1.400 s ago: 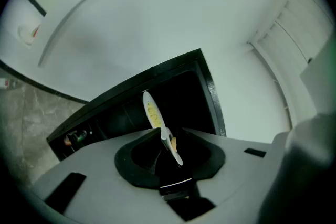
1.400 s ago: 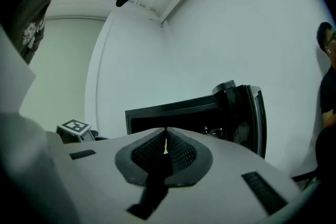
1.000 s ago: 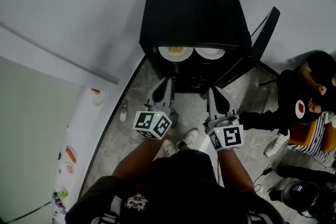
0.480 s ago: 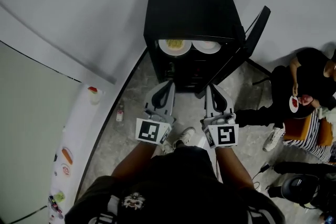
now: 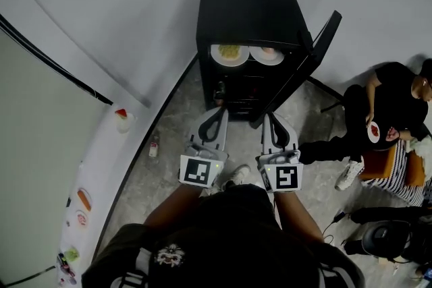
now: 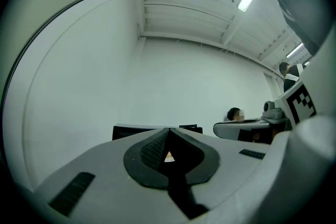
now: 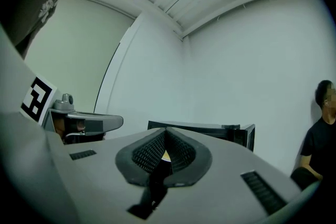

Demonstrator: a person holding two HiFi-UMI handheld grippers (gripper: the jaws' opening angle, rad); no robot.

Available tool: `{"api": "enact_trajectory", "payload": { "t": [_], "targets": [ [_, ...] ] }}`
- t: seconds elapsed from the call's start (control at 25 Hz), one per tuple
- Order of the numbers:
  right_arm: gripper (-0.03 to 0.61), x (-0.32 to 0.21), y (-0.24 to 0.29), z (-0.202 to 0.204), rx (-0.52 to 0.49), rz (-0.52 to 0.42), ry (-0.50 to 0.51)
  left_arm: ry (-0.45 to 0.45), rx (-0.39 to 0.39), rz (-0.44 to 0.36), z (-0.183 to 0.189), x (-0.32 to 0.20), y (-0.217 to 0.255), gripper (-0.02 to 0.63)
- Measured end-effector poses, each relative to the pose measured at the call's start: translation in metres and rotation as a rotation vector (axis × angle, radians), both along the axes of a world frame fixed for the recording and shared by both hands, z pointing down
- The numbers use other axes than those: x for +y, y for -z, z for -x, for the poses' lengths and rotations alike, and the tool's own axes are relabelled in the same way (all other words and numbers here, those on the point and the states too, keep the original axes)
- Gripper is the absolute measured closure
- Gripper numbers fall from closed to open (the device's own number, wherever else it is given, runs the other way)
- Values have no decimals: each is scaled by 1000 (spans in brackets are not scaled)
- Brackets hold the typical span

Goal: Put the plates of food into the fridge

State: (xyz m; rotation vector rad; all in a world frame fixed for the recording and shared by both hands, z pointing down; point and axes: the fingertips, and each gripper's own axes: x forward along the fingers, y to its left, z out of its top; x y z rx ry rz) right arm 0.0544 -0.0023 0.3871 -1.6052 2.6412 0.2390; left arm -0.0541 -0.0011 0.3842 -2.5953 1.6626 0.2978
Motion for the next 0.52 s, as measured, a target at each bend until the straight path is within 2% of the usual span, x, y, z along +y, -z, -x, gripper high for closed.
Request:
{"api": "enact_trajectory", "payload": {
  "t": [0.28, 0.52],
  "targets": [
    [554, 28, 12, 15, -8, -34, 10, -16, -28, 5, 3, 28, -2, 592],
    [554, 34, 21, 21, -10, -65, 16, -22, -41, -37, 0, 34, 12, 592]
  ]
}}
